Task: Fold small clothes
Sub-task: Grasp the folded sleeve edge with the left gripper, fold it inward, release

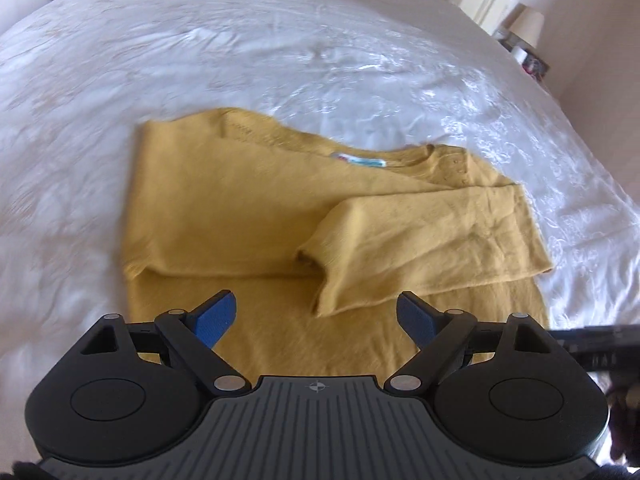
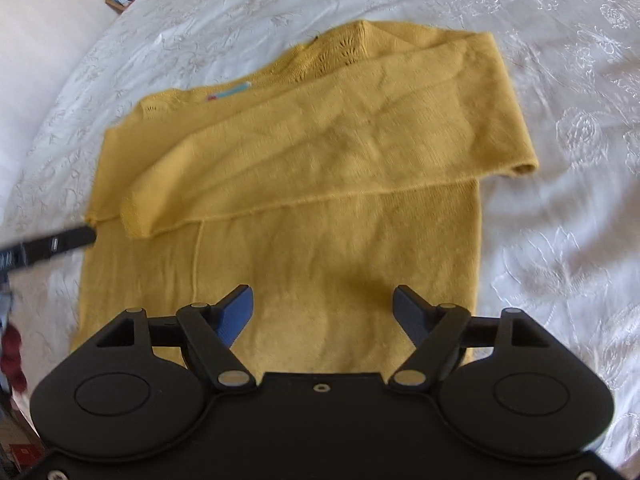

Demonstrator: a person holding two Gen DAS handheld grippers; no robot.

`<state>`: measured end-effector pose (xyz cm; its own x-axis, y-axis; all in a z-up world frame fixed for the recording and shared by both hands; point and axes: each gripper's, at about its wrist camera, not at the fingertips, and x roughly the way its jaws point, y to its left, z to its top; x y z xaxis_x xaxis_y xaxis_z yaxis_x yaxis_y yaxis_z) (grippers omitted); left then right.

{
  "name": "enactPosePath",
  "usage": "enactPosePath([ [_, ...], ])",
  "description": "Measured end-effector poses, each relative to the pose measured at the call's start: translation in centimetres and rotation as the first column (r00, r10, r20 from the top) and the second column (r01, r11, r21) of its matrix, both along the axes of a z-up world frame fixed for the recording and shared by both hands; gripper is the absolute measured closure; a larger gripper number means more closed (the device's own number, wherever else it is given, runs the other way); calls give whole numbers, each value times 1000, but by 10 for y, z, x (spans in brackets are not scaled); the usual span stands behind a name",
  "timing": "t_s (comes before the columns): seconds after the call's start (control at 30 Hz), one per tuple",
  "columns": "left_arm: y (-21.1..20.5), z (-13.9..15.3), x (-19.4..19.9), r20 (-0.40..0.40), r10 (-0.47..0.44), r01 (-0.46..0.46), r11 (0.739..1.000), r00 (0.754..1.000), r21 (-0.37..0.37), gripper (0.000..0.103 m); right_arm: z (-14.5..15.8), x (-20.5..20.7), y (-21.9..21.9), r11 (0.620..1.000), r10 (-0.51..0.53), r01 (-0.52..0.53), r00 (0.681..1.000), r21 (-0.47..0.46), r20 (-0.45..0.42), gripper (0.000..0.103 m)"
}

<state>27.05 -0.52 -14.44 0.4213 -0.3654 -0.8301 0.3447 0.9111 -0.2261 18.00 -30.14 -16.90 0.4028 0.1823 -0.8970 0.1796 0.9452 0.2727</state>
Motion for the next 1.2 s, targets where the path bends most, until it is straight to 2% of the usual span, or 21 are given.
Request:
enactPosePath([
  [0.1, -18, -7, 9, -9, -33, 34, 999, 999, 30, 16, -8, -6, 5, 999, 46, -46, 999, -16, 12, 9],
  [0.17, -28, -13, 15, -25, -56, 57, 998, 998, 41, 23, -15, -9, 13, 994, 98, -97, 995, -40, 10, 7],
  [0.23, -35, -18, 19, -43, -71, 73, 996, 997, 51, 39, -24, -10, 22, 984, 156, -156, 988, -91, -4, 3],
  [0.27, -37, -20, 21, -51, -74, 77, 995, 996, 58, 41, -28, -11, 28, 975, 188, -188, 982, -115, -8, 1],
  [0.37, -41, -27, 29, -76, -74, 78, 995, 994, 61, 57, -36, -15, 40, 954, 254, -251, 967, -164, -5, 0],
  [0.43, -43, -29, 32, -73, -55, 61, 994, 996, 92, 75, -40, -18, 42, 947, 271, -265, 963, -181, 5, 0],
  [0.47, -44, -29, 33, -61, -40, 47, 992, 997, 116, 80, -40, -19, 41, 948, 269, -262, 963, -178, 13, 0],
  [0.53, -44, -27, 35, -43, -34, 39, 992, 998, 124, 97, -41, -21, 39, 954, 259, -252, 966, -164, 24, 0],
  [0.6, -44, -18, 35, -10, -45, 46, 994, 999, 103, 99, -41, -21, 37, 957, 252, -245, 967, -155, 29, 0],
  [0.67, -49, 1, 33, 57, -70, 62, 991, 996, 118, 100, -41, -20, 35, 957, 251, -244, 967, -154, 29, 0],
  [0.8, -44, 51, 29, 198, -92, 79, 994, 976, 71, 100, -41, -20, 36, 959, 246, -238, 969, -156, 31, 0],
  [0.87, -33, 67, 28, 246, -88, 74, 995, 965, 67, 100, -41, -21, 34, 961, 238, -232, 971, -153, 28, 0],
  [0.97, -18, 55, 35, 215, -102, 71, 987, 971, 148, 99, -42, -16, 37, 965, 222, -216, 975, -147, 21, 0],
  [1.07, -2, 12, 49, 119, -106, 72, 962, 987, 264, 100, -42, -16, 37, 969, 206, -202, 978, -142, 16, 0],
  [1.13, 7, -4, 56, 74, -72, 48, 957, 995, 286, 99, -41, -15, 39, 969, 206, -202, 979, -144, 9, 0],
  [1.2, 12, -8, 60, 58, -30, 13, 964, 998, 264, 99, -41, -15, 40, 969, 205, -202, 979, -142, 5, 0],
])
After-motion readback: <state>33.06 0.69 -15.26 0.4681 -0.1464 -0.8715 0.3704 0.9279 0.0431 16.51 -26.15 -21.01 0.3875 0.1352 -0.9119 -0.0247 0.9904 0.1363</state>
